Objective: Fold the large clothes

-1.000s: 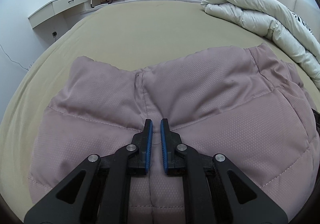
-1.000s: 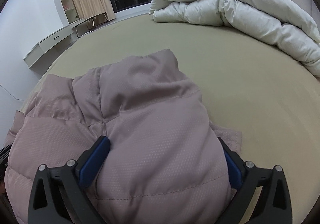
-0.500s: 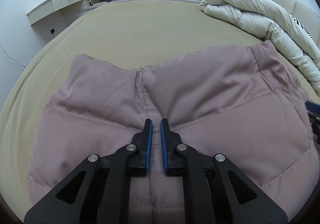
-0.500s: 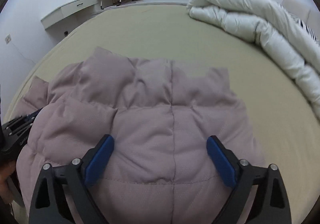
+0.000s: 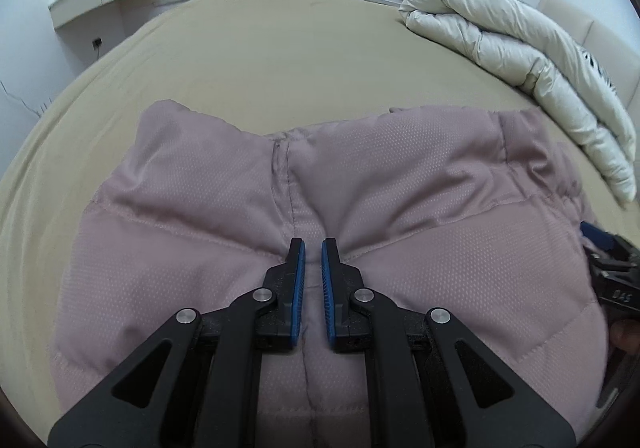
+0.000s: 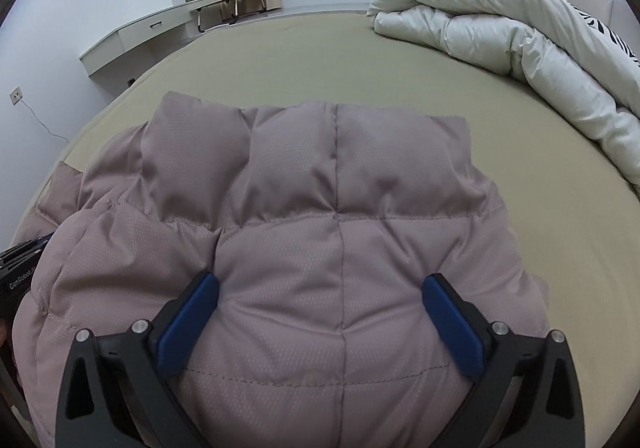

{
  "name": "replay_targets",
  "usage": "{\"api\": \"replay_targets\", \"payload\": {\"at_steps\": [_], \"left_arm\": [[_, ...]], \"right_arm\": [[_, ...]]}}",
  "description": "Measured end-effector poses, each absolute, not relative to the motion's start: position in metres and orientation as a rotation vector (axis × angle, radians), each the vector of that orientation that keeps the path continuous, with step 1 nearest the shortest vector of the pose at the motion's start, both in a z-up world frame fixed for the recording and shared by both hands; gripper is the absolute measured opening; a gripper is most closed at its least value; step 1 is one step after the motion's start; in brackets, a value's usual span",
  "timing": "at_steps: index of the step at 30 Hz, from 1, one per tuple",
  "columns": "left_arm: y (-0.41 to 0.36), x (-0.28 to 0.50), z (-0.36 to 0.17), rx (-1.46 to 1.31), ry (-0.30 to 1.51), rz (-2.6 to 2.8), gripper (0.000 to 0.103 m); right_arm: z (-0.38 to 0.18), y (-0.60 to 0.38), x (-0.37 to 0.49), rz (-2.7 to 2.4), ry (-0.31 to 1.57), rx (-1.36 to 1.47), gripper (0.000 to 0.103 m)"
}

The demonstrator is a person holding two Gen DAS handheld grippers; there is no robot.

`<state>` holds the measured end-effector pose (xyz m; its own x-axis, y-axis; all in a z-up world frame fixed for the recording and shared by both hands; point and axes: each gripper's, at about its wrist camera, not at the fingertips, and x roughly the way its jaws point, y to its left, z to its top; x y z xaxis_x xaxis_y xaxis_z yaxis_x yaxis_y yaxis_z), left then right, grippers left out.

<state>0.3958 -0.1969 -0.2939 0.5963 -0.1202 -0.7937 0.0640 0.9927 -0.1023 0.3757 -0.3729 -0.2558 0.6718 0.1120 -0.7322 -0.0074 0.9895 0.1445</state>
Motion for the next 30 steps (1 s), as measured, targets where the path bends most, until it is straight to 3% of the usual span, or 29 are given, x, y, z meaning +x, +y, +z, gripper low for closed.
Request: {"api": "replay_targets", "payload": {"at_steps": [5,8,11,15,24,26,30], "left_arm": [[-0.18,0.341,-0.25,-0.104,0.877,-0.111,0.008],[-0.183,0.308,-0.253,-0.067,0.895,-0.124,0.008],[-0.185,0.294,-0.275,-0.068,0.909,-0.131,0.009],[-0.172,0.301,-0.284,-0.201,0.941,-0.15,0.008],[-0.18,0.305,-0.282,-0.111,0.98,-0.136,0.009],[-0.191,0.285,-0.263,-0.029,0.952,-0.134,0.009],[-0.204,0.235,-0.25,-0.042,0.901,-0.189,0.009]], "right_arm": [[-0.215,-0.373,0.333,0.083,0.8,0.179,0.096],[-0.201,-0.356,0.301,0.144,0.76,0.155,0.096],[-0.226,-0.33,0.305,0.155,0.889,0.025,0.099],[-0.247,-0.332,0.31,0.114,0.871,0.057,0.103],[-0.245,-0.325,0.314,0.053,0.896,0.027,0.103],[-0.229,-0.33,0.306,0.049,0.91,0.069,0.088],[-0.208,-0.327,0.266,0.097,0.837,0.111,0.087]]}}
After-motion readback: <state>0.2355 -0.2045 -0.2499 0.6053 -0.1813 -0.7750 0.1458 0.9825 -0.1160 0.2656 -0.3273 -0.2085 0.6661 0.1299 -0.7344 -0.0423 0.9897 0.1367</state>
